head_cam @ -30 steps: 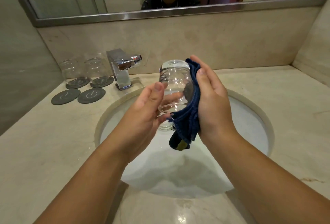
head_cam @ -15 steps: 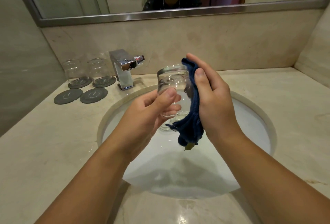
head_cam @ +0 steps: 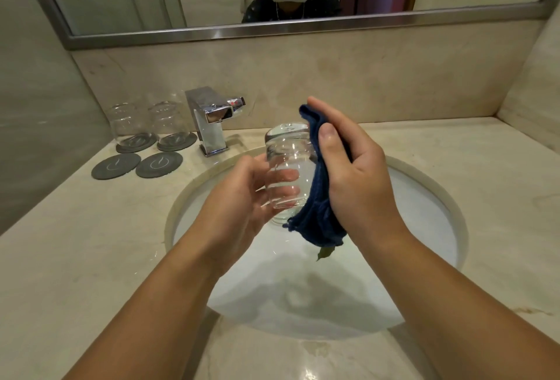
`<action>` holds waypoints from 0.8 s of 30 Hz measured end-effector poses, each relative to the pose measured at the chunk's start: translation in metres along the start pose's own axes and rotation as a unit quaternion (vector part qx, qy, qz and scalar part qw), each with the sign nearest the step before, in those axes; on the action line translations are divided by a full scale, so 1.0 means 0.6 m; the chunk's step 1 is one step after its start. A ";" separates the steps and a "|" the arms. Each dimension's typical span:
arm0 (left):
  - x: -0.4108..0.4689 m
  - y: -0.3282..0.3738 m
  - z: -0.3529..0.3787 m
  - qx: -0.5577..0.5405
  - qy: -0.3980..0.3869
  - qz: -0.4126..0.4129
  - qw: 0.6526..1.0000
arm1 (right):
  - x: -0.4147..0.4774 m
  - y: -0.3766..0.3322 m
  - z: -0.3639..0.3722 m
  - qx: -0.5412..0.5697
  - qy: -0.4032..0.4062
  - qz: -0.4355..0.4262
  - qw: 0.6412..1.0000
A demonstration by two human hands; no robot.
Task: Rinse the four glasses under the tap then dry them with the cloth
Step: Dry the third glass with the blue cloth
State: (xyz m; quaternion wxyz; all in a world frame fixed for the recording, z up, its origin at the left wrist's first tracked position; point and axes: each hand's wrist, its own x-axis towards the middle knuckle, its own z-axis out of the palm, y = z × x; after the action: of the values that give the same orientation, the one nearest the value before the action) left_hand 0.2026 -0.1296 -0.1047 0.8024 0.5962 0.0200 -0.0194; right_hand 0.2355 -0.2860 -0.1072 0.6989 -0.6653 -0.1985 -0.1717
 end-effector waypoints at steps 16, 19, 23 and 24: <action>0.001 -0.010 -0.006 0.093 -0.055 0.046 0.993 | 0.001 0.006 0.010 0.078 0.006 0.080 0.994; 0.004 -0.010 -0.006 0.141 -0.043 0.065 0.987 | -0.001 0.009 0.010 0.073 0.015 0.068 0.995; 0.002 -0.005 -0.007 0.159 -0.033 0.079 0.983 | -0.001 0.003 0.006 0.057 0.034 0.043 0.997; 0.002 -0.005 -0.007 0.163 -0.026 0.085 0.983 | -0.001 0.001 0.005 0.052 0.037 0.038 0.997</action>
State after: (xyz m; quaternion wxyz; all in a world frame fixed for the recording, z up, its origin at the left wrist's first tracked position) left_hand 0.2035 -0.1265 -0.1087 0.6932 0.7180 -0.0550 0.0307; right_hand 0.2353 -0.2832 -0.1082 0.7452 -0.6285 -0.1563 -0.1590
